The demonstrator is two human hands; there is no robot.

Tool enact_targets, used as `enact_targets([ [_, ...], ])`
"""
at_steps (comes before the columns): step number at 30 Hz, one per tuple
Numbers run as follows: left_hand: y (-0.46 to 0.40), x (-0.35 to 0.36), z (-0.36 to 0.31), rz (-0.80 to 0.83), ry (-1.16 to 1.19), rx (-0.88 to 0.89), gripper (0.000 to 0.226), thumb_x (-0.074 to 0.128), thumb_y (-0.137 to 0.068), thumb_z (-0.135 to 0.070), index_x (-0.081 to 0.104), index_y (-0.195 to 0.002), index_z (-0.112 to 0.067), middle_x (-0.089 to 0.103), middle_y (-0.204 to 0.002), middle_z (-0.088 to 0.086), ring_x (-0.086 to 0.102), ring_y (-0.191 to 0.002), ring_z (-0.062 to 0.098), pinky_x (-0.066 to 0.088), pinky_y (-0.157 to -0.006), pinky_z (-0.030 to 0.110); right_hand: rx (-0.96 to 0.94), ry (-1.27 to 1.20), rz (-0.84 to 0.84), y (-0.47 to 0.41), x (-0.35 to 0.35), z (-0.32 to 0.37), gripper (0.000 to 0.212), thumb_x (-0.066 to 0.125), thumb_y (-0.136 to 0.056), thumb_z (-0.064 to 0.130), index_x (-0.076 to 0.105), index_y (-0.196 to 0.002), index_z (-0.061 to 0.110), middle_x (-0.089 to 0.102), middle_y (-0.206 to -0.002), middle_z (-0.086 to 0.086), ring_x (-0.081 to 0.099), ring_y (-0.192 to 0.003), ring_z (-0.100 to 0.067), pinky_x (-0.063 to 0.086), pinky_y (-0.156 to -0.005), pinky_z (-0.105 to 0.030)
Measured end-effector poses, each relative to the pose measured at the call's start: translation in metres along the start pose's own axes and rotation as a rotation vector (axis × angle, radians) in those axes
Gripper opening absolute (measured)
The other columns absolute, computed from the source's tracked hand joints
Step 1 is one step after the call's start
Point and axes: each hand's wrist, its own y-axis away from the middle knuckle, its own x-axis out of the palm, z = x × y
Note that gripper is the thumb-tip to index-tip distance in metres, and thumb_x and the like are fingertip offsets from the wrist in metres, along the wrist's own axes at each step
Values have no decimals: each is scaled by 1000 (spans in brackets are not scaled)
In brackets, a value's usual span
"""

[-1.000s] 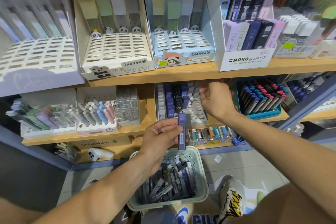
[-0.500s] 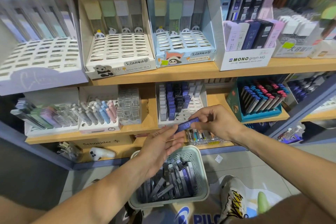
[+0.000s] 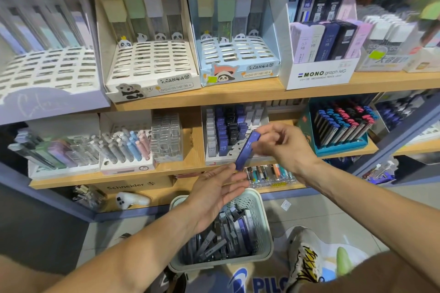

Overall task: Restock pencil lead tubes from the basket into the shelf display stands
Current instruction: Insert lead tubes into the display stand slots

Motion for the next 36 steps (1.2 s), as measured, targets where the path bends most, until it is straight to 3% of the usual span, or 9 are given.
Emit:
enact_targets([
  [5, -4, -8, 6, -70, -107, 18, 28, 66, -99, -15, 67, -125, -7, 80, -106, 12, 76, -104, 31, 61, -86, 34, -159, 217, -242, -18, -8, 3, 21, 79, -84, 2, 68, -92, 19, 64, -61, 15, 57, -56, 3, 50, -67, -15],
  [7, -6, -10, 6, -87, -137, 24, 25, 65, -100, -15, 68, -125, -10, 79, -108, 11, 75, -105, 31, 61, -84, 34, -179, 245, -273, -22, -5, 0, 22, 79, -84, 3, 68, -90, 21, 62, -64, 13, 55, -56, 4, 49, -66, -13],
  [11, -5, -10, 3, -85, -185, 46, 23, 64, -101, -16, 70, -124, -19, 77, -116, 11, 74, -107, 31, 61, -82, 32, -180, 270, -247, -28, 1, -8, 25, 78, -84, 1, 66, -89, 23, 66, -71, 3, 58, -63, -7, 54, -73, -26],
  [17, -5, -12, -1, -80, -209, 75, 26, 62, -103, -15, 70, -125, -27, 75, -119, 9, 75, -103, 27, 60, -79, 31, -251, 421, -195, -27, 7, -12, 16, 77, -86, 4, 68, -95, 15, 66, -71, 6, 55, -59, 4, 46, -66, -5],
  [24, -5, -14, -1, -86, -237, 75, 27, 60, -104, -14, 69, -125, -28, 75, -119, 8, 75, -103, 27, 61, -82, 31, -308, 551, -115, -32, 18, -19, 28, 73, -89, 5, 57, -103, 23, 68, -81, 7, 66, -72, -4, 56, -70, -21],
  [33, -2, -19, -6, -63, -296, 93, 28, 58, -105, -14, 70, -126, -29, 75, -119, 6, 76, -97, 22, 61, -81, 29, -188, 544, -224, -32, 25, -21, 31, 81, -84, 12, 57, -101, 21, 72, -81, 8, 69, -76, -6, 59, -79, -29],
  [36, -4, -30, -3, -80, -428, 133, 27, 58, -105, -16, 68, -129, -25, 73, -120, 5, 74, -94, 20, 61, -83, 28, -144, 525, -250, -15, 25, -22, 27, 79, -83, 8, 58, -93, 21, 71, -72, 10, 66, -71, 0, 55, -73, -18],
])
